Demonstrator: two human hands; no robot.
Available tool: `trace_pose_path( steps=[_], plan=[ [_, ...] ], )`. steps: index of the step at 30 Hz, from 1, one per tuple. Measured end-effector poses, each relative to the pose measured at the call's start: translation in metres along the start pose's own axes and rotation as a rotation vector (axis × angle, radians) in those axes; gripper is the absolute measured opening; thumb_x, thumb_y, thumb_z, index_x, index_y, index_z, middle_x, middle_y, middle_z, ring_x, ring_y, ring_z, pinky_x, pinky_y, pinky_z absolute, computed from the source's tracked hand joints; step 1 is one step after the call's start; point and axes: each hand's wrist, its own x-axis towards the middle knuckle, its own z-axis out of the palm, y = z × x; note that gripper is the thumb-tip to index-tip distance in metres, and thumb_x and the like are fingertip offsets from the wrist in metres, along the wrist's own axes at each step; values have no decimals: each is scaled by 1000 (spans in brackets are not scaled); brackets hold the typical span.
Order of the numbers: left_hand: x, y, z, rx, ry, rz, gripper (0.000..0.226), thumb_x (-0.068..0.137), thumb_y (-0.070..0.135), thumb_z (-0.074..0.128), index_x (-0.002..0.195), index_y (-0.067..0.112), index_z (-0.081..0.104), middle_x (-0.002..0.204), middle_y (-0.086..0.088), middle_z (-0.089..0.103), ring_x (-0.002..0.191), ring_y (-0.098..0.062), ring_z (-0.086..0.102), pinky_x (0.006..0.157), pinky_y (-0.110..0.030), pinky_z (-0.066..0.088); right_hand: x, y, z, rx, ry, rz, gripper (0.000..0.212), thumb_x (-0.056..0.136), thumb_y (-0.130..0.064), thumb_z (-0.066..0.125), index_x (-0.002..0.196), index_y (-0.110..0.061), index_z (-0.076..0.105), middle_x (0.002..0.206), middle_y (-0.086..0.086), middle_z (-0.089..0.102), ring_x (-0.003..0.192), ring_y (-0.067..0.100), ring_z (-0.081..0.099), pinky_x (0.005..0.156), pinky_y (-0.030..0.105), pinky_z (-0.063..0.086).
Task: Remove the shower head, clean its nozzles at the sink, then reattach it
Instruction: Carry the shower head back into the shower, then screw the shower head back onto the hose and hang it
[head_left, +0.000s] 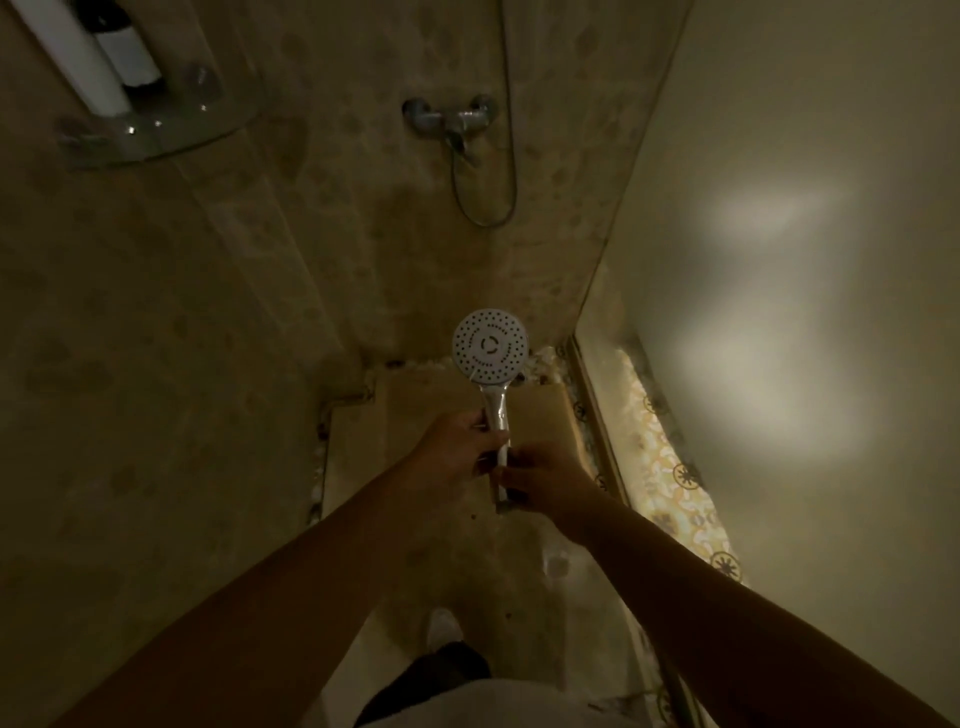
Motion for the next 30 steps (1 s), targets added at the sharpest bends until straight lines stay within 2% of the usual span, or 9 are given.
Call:
trace_pose_path(
  steps=[3,6,9,12,17,20,22,25,30],
  plan=[
    [36,33,-25,27,4,11,20,92,6,61,112,9,64,103,-12,68,89,-21,67,73,-29,57,38,-36,5,15,-9,1,8,91,-6,63,92,-11,70,92,12,71,76,15,71,73,32,61],
    [65,60,-42,54,-3,43,14,92,5,61,102,13,65,100,-11,68,88,-22,67,73,-32,58,69,-64,10,24,0,-22,10,91,-4,61,94,-8,70,95,20,69,83,24,67,82,44,58],
    [94,85,-56,66,2,60,18,92,3,60,109,7,63,100,-11,66,89,-23,65,69,-31,55,101,-91,8,-2,4,-28,9,92,-6,61,96,-11,68,94,11,68,85,21,67,77,35,59],
    [126,112,-65,45,11,52,20,93,3,59,112,8,60,108,-15,64,98,-28,63,78,-35,56,137,-116,-1,-61,22,-33,8,92,-8,62,94,-14,68,94,9,69,90,25,69,85,40,59],
    [181,150,-72,63,33,41,33,95,3,57,127,3,56,114,-16,62,103,-29,60,81,-36,54,194,-149,-20,-46,-23,-65,18,92,-4,62,85,-19,69,85,3,71,72,11,71,67,26,60],
    [217,174,-73,60,61,57,32,94,4,58,126,2,56,111,-14,63,96,-24,63,69,-27,56,234,-171,-39,-61,-33,-81,17,91,-2,62,90,-16,69,90,9,71,82,21,70,79,39,61],
    [240,192,-72,28,90,66,30,94,4,58,124,3,58,108,-13,65,90,-20,65,63,-22,55,258,-188,-53,-72,-41,-95,17,90,-2,62,93,-16,70,91,10,71,83,23,69,79,39,60],
    [271,219,-66,7,145,84,29,92,4,61,121,4,61,102,-11,68,89,-21,67,67,-27,57,290,-215,-76,-138,-77,-118,15,90,-3,62,100,-10,70,92,13,71,81,22,69,78,38,59],
    [319,265,-59,-49,179,137,30,90,3,64,120,5,62,106,-12,69,95,-26,68,69,-32,57,342,-260,-112,-201,-108,-159,18,89,-4,65,107,-4,70,101,23,71,86,32,69,84,51,57]
  ],
)
